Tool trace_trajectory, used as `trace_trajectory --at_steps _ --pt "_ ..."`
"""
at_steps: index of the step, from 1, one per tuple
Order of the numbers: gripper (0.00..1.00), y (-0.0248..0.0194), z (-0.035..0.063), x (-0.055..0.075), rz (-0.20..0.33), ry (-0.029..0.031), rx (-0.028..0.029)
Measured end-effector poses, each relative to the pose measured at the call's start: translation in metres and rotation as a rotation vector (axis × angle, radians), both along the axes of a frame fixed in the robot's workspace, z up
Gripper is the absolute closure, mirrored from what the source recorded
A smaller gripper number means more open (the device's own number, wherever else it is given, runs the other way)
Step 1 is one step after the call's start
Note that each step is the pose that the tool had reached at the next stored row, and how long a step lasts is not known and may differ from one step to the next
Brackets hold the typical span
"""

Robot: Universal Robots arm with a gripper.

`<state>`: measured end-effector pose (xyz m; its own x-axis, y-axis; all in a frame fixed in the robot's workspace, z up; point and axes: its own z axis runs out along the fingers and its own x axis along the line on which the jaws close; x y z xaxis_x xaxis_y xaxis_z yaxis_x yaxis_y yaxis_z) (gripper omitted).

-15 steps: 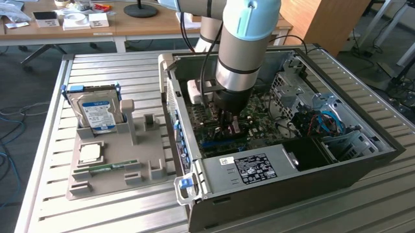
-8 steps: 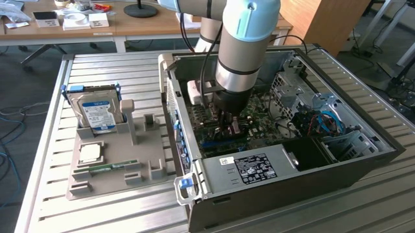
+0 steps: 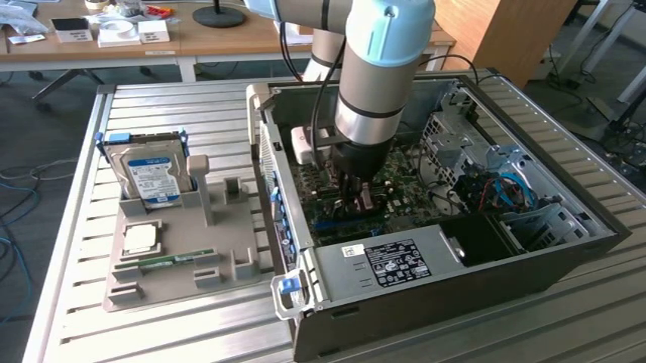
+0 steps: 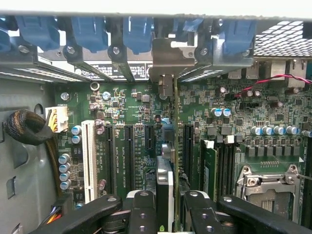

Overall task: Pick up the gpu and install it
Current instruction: 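Insert the gpu into the slot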

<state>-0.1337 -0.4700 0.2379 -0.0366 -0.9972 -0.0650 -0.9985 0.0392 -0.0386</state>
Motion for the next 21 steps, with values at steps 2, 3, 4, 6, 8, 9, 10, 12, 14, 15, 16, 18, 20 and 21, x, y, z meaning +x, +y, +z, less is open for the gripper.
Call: trace_trajectory --at_steps 2,3,4,6,8,9,10,12,14,15,16,18,20,21 --pt "0.73 0.0001 -0.0003 0.0001 0.0 -0.0002 0.0003" --pt "0.73 0.0001 -0.0003 0.0 0.0 -0.0001 0.0003" --pt "0.73 0.0001 -0.0003 0.0 0.0 -0.0001 0.0003" --pt "0.73 0.0001 -0.0003 0.0 0.0 -0.0002 0.0003" --pt "0.73 0.0001 -0.0004 0.0 0.0 -0.0002 0.0004" --pt "0.73 0.0001 -0.0004 0.0 0.0 -0.0002 0.0004" --pt "0.73 0.0001 -0.0004 0.0 0.0 -0.0002 0.0003" --pt "0.73 0.0001 -0.001 -0.0001 0.0 -0.0003 0.0004" --pt "0.73 0.0001 -0.001 -0.0001 0.0 -0.0001 0.0003" --pt "0.73 0.0001 -0.001 -0.0002 0.0 -0.0002 0.0003" --pt "0.73 0.0001 -0.0011 -0.0002 0.0 -0.0002 0.0004" --pt "0.73 0.0001 -0.0011 -0.0002 0.0 -0.0002 0.0004" --pt "0.73 0.0001 -0.0011 -0.0002 0.0 -0.0002 0.0004" --pt "0.73 0.0001 -0.0011 -0.0002 0.0 -0.0001 0.0006"
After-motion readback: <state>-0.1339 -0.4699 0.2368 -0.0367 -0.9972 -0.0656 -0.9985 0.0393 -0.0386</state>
